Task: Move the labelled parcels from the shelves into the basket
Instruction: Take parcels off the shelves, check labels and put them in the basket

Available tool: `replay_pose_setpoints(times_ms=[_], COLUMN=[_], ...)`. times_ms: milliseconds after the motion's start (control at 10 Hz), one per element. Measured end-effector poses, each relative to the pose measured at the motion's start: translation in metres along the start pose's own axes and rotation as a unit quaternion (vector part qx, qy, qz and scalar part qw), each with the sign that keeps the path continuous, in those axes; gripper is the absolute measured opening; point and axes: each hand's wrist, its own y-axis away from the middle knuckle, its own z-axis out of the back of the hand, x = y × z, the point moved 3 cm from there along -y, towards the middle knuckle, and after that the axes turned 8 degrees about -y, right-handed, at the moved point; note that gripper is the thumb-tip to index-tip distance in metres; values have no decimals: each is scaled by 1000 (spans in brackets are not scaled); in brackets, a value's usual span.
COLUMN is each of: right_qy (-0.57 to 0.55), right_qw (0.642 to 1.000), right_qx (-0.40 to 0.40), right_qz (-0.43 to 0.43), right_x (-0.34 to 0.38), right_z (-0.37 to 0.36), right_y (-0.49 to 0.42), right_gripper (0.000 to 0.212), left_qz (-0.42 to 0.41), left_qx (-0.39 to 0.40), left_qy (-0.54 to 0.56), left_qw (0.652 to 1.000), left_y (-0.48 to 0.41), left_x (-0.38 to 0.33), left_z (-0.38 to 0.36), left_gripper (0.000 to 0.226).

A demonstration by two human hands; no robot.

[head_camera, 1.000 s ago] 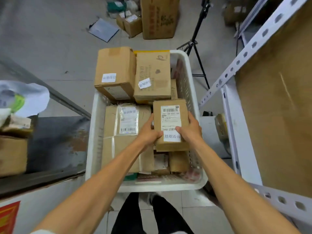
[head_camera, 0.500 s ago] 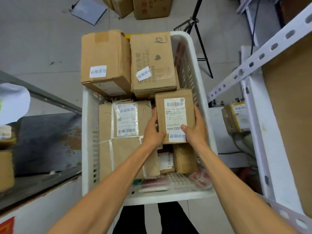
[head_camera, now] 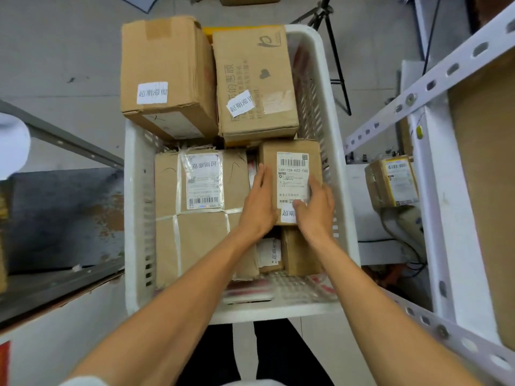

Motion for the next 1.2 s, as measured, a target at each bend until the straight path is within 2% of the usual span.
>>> replay_pose_setpoints(times_ms=[100, 200, 300, 400, 500, 600, 700, 800, 900, 1000, 1100, 1200], right_qy=[10, 97, 174, 156, 160, 177, 188, 190, 194, 217, 237, 238], right_qw=[1000, 993, 979, 980, 978, 975, 973, 972, 967, 957, 947, 943], right_qx=[6, 60, 96, 119, 128, 130, 124, 133, 164, 189, 216, 226], right_qz=[-6, -17, 34, 42, 33, 37, 42, 43, 30, 15, 18, 45], right_x=[5, 4, -5, -14, -14, -12, -13, -14, -12, -6, 3, 17], right_z=[3, -10, -18, -14, -10, -11, -14, -14, -12, -6, 7, 25], right_y=[-5, 7, 22, 27, 25, 20, 21, 24, 23, 17, 12, 20], right_gripper=[51, 67, 69, 63, 63, 65, 69, 73, 75, 76, 69, 62], left_qz=[12, -1, -3, 26, 34, 37, 35, 35, -31, -86, -48, -4], left_qx=[21, 34, 22, -4, -20, -47, -38, -33, -39, -57, -45, 13], left_qy=[-13, -53, -81, -40, 0, 7, -44, -101, -176, -166, -191, -224], left_qw=[1000, 998, 996, 999, 999, 998, 998, 994, 983, 981, 979, 975], left_y=[-4, -2, 2, 1, -3, -4, -6, -10, -4, -9, -5, 19], left_x=[3, 3, -3, -10, -1, 10, 8, 1, -7, 8, 10, -17], left_z=[1, -2, -7, -7, -9, -16, -19, -15, -12, -28, -21, 11], left_gripper=[94, 93, 87, 76, 82, 90, 92, 85, 48, 45, 42, 47])
